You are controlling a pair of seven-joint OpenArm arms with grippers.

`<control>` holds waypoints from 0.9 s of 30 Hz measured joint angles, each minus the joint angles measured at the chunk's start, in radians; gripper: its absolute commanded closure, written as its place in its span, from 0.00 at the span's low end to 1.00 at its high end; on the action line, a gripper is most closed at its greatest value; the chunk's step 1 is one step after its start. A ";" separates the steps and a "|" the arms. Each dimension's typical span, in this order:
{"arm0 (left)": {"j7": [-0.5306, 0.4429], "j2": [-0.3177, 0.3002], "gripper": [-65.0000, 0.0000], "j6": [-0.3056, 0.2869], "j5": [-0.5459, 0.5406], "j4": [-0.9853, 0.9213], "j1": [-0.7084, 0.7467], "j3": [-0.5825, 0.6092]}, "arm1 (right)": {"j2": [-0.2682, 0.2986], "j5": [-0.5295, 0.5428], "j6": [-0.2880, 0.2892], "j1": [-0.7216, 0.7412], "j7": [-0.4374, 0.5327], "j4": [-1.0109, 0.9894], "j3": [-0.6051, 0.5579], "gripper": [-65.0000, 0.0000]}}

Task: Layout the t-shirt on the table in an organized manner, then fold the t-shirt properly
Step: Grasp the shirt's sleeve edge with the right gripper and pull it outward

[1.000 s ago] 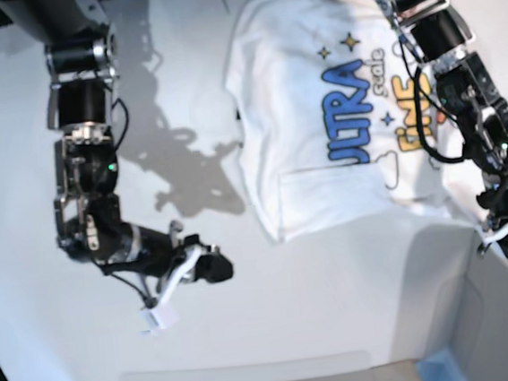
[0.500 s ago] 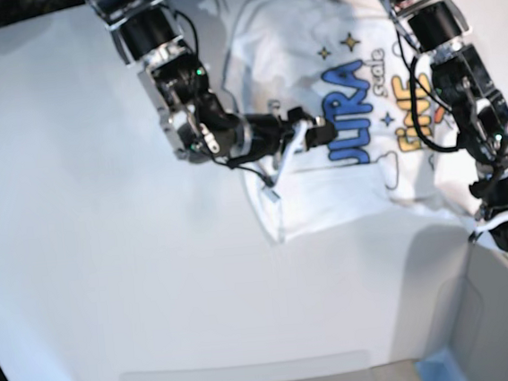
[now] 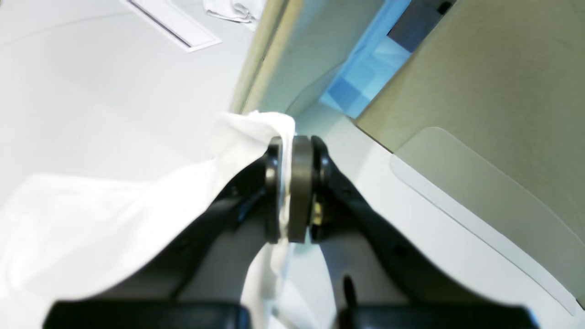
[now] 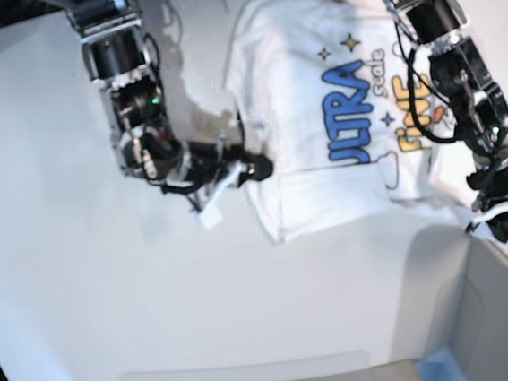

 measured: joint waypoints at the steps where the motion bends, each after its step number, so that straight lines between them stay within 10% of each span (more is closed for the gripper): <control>1: 0.000 0.000 0.95 -0.004 -0.003 0.002 0.008 0.001 | 0.018 -0.006 -0.031 0.008 0.002 0.000 0.008 0.88; 10: 0.015 0.003 0.95 0.000 -0.006 0.060 0.021 0.003 | 0.087 -0.099 -0.104 -0.026 -0.030 0.156 -0.010 0.88; 16: 0.020 0.005 0.95 0.005 -0.006 0.060 0.032 0.003 | 0.073 -0.156 -0.106 -0.017 -0.107 0.460 -0.258 0.87; 22: 0.020 0.005 0.95 0.001 -0.006 0.060 0.043 0.003 | 0.043 -0.429 -0.376 0.021 -0.220 0.507 -0.452 0.76; 27: 0.016 0.002 0.95 0.003 -0.006 0.060 0.046 0.003 | -0.010 -0.441 -0.476 0.012 -0.310 0.529 -0.488 0.70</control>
